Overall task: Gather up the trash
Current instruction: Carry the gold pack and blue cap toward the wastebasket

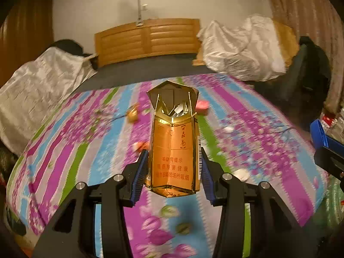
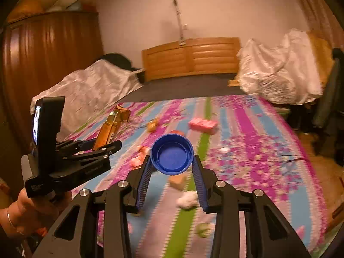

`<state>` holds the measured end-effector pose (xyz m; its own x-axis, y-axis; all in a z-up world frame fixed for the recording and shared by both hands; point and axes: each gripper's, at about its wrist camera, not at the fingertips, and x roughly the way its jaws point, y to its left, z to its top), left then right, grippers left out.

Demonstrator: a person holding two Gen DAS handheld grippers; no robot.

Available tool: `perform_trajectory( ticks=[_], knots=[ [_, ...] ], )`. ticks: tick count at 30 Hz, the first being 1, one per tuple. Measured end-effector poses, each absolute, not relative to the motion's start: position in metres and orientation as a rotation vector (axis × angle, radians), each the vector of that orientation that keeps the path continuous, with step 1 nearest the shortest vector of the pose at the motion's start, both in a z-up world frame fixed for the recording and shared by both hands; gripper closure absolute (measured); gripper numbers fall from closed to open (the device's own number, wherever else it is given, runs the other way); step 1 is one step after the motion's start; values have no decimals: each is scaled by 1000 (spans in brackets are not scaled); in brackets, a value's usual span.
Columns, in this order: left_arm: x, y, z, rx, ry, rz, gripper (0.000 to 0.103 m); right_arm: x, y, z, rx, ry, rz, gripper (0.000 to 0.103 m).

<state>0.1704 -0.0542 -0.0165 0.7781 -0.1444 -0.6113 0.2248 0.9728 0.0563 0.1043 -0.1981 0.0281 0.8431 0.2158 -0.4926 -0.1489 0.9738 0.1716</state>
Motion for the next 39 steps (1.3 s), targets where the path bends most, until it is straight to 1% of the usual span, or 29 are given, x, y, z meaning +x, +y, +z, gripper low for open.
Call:
perform_trajectory(
  ticks=[8,17,23,33,39],
  knots=[
    [164,-141,4,188,586,-356,59,73,-278,43,172,488,19,63],
    [138,-255,9,252,550,-570,59,9,-382,49,234,448,-224,63],
    [108,-333,2,317,536,-729,59,-48,-454,44,284,440,-411,63],
    [49,-434,-14,427,515,-970,59,-180,-570,22,372,443,-785,63],
    [5,-485,-19,510,496,-1108,59,-235,-609,9,392,459,-904,63]
  ],
)
